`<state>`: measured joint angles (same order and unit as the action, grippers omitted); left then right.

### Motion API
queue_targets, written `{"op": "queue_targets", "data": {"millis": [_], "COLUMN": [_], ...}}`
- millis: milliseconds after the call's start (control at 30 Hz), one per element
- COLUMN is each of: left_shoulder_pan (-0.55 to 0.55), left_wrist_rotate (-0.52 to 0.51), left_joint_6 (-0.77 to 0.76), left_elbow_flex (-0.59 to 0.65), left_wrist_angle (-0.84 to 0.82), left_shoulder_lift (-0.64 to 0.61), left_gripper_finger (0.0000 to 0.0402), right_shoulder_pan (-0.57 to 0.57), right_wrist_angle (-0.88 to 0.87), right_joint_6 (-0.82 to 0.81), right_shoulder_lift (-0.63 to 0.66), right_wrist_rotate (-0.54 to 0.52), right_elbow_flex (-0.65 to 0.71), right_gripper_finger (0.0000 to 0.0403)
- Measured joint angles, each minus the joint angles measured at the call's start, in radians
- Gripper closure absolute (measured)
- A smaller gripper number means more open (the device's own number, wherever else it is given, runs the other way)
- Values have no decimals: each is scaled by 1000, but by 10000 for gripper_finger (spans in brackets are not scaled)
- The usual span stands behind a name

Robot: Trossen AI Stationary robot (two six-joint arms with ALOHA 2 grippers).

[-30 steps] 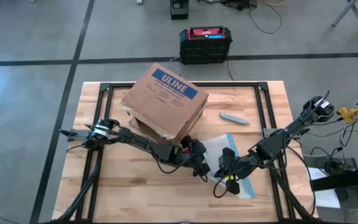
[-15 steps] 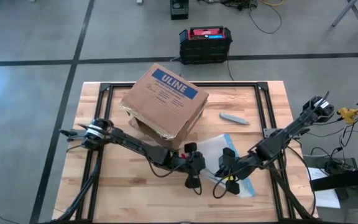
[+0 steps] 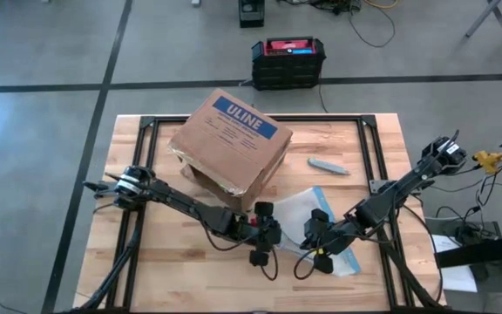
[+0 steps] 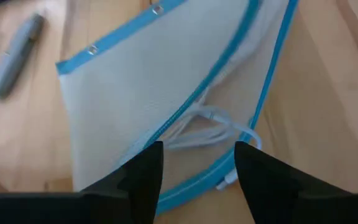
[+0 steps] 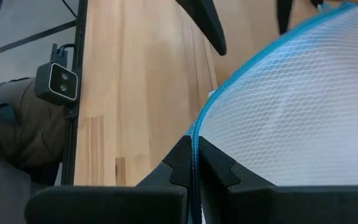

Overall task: Unpack boxes
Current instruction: Put the white charger cable into the white zip bag

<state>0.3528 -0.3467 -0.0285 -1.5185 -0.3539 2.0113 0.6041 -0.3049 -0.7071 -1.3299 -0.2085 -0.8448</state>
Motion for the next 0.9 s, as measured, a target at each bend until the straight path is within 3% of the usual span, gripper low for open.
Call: {"op": "queue_targets", "data": {"millis": [333,567,900], "left_shoulder_pan": [21,23,22], "left_wrist_rotate": [-5,-165,-111], "left_joint_6": [122,204,233], "left_elbow_flex": [0,0,0], "left_wrist_angle": [91,94,127], "left_shoulder_lift": [50,68,78], "left_gripper_finger": [204,222,243], "right_shoulder_pan": [0,0,-2], "right_wrist_angle": [0,4,7], "right_joint_6": [0,0,0], "right_shoulder_lift": [1,2,2], "right_wrist_rotate": [0,-1,0], "right_elbow_flex": [0,0,0], "right_gripper_finger": [403,403,403]}}
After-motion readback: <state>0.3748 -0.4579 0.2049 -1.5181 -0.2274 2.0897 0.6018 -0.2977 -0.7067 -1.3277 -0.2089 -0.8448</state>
